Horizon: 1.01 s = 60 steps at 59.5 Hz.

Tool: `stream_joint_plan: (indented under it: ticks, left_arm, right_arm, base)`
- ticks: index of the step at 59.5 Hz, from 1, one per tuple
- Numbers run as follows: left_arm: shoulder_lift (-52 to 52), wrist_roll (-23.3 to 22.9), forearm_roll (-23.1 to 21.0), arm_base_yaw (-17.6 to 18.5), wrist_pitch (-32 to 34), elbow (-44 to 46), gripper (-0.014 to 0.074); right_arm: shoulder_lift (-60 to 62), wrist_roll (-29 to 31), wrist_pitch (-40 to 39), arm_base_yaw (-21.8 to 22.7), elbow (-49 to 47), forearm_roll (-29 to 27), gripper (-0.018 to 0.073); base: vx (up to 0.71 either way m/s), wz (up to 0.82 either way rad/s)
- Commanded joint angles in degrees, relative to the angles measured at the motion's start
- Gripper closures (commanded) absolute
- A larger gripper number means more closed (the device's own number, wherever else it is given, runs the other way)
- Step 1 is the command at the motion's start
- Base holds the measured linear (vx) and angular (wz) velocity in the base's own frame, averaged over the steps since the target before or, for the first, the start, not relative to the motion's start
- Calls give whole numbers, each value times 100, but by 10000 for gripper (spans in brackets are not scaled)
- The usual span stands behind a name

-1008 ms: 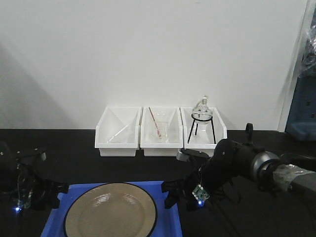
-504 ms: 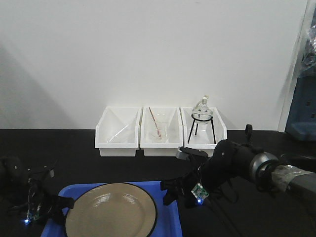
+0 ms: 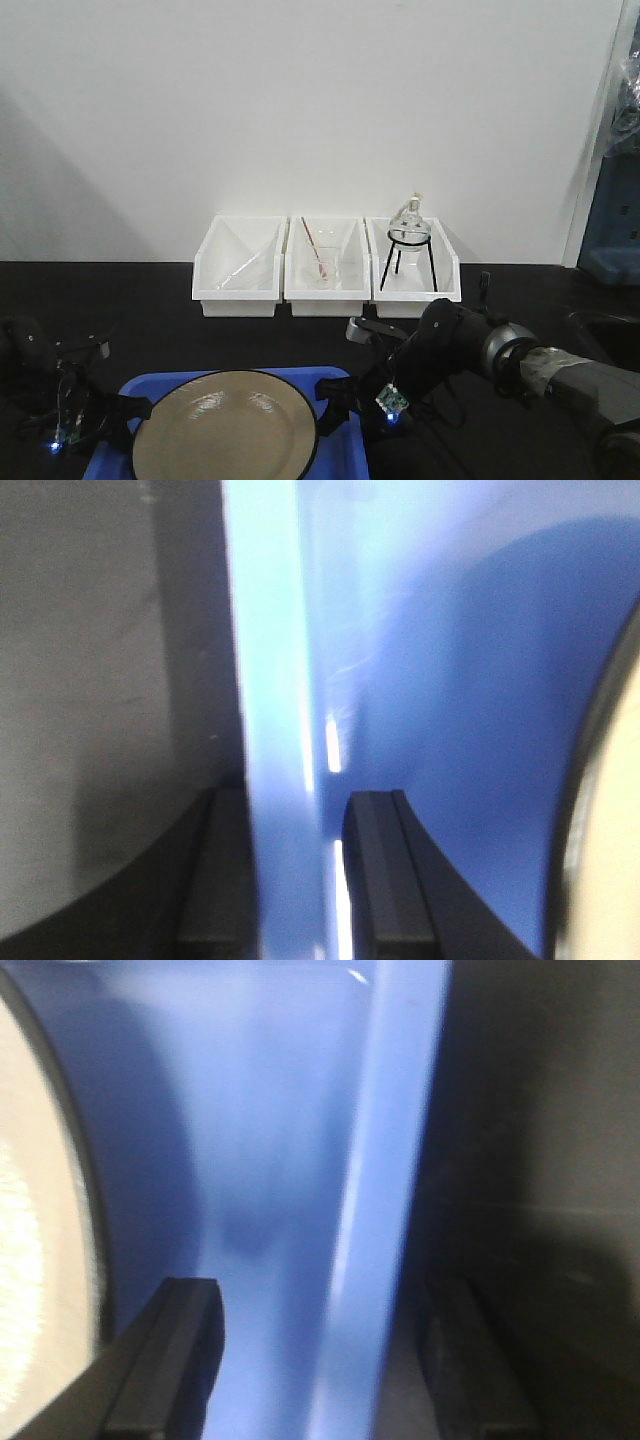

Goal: Place disk in tray to left cabinet
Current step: 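Move both grippers to opposite short edges of the blue tray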

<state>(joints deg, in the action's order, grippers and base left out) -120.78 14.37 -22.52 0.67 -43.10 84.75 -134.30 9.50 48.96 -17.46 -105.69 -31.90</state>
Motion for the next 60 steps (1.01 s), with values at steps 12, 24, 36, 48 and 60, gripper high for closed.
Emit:
stream_joint_plan:
  ticks: [12,24,36,48,60]
  left_arm:
    - [307,-3,-615,35,-130,162,304]
    - [307,7,-1098,89,-595,162,426]
    - [307,7,-1526,152,-676,162,530]
    - [331,-20,-2026,152,-1174,464,604]
    - [423,-503,-2062,152,-1861,1130,598]
  right_arm:
    - [192,41,408,18,-221,-130,274]
    - [206,39,515,30,-221,-306,480]
    - [226,-23,584,34,-221,-571,571]
    - [454,-392,716,37,-221,-602,568]
    - [765,-636,829,91,-221,-598,567]
  base:
    - [0,0]
    - [0,0]
    - [0,0]
    - [0,0]
    - [0,0]
